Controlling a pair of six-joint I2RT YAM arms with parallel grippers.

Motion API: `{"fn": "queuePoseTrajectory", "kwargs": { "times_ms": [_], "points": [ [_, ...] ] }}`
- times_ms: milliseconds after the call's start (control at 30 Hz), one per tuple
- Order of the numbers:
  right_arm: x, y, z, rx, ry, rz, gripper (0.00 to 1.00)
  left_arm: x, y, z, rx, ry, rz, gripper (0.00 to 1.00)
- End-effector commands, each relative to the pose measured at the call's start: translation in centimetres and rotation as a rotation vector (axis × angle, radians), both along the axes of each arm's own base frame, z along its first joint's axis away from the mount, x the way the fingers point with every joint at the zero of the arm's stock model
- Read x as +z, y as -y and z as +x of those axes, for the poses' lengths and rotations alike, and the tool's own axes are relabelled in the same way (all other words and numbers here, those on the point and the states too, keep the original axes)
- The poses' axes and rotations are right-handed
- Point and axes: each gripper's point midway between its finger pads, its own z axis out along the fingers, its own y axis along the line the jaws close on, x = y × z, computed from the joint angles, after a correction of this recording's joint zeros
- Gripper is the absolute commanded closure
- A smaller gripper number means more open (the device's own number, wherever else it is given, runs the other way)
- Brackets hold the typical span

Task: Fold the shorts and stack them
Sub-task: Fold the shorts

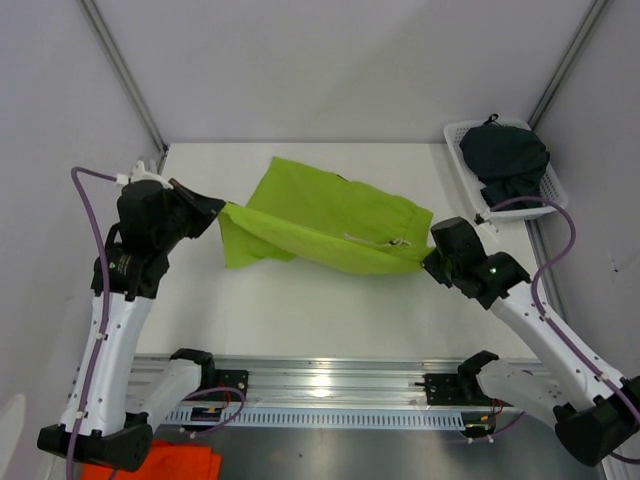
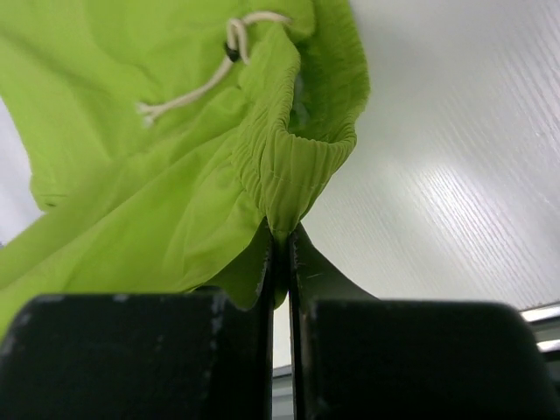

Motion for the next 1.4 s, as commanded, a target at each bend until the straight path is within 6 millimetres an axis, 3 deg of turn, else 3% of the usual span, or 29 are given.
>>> {"fn": "queuePoseTrajectory", "kwargs": {
  "times_ms": [0,167,267,300,367,400,633,833,867,900,967,1167,1200,1233,1300,1333,1367],
  "points": [
    [0.4,2.1,-1.7,-0.066,0.012,-0.032,1.00,-0.4,-0.7,-0.2,0.026,-0.001,0.010,1.00],
    [1.4,3.2,-1.2,-0.106,0.020,-0.078,1.00,-0.1,-0.5,1.8,0.029,0.000,0.014,1.00],
    [1.5,3.6,0.1,-0.119,0.004,-0.092,1.00,0.9,-0.1,4.1,0.016,0.025,0.014,1.00],
    [1.9,3.6,0.7,-0.122,0.014,-0.084,1.00,2.7,0.0,4.9,0.013,0.070,0.017,1.00],
    [1.8,4.0,1.9,-0.129,0.009,-0.088,1.00,2.0,0.0,6.6,0.017,0.041,0.039,1.00],
    [2.2,4.1,2.4,-0.134,0.019,-0.085,1.00,3.3,0.0,7.1,0.020,0.069,0.041,1.00],
    [2.6,5.0,6.8,-0.153,0.025,-0.083,1.00,2.8,0.0,11.4,0.048,0.054,0.048,1.00],
    [2.7,4.6,11.5,-0.152,0.018,-0.094,1.00,0.5,0.3,15.1,0.060,0.000,0.056,1.00],
    [1.7,4.5,12.4,-0.151,-0.006,-0.102,1.00,0.4,0.3,15.5,0.061,-0.006,0.057,1.00],
    [1.4,4.7,13.0,-0.153,-0.015,-0.105,1.00,-1.0,0.4,16.4,0.062,-0.039,0.062,1.00],
    [1.4,4.9,14.4,-0.160,-0.015,-0.096,1.00,-1.4,0.6,17.4,0.061,-0.047,0.058,1.00],
    [-1.1,6.5,18.4,-0.196,-0.027,-0.073,1.00,-6.4,0.6,21.2,0.081,-0.167,0.074,1.00],
    [-0.9,6.5,19.2,-0.195,-0.016,-0.065,1.00,-6.0,0.6,21.9,0.088,-0.157,0.074,1.00],
    [-2.0,6.6,19.9,-0.198,-0.038,-0.072,1.00,-8.0,0.4,22.8,0.096,-0.198,0.079,1.00],
    [-1.6,7.0,21.5,-0.218,-0.022,-0.076,1.00,-8.5,0.3,24.1,0.100,-0.200,0.066,1.00],
    [-2.8,7.1,22.2,-0.221,-0.041,-0.082,1.00,-10.3,0.0,24.9,0.111,-0.234,0.061,1.00],
    [-2.9,7.1,22.9,-0.225,-0.033,-0.083,1.00,-10.7,-0.1,25.5,0.114,-0.235,0.054,1.00]
  ]
}}
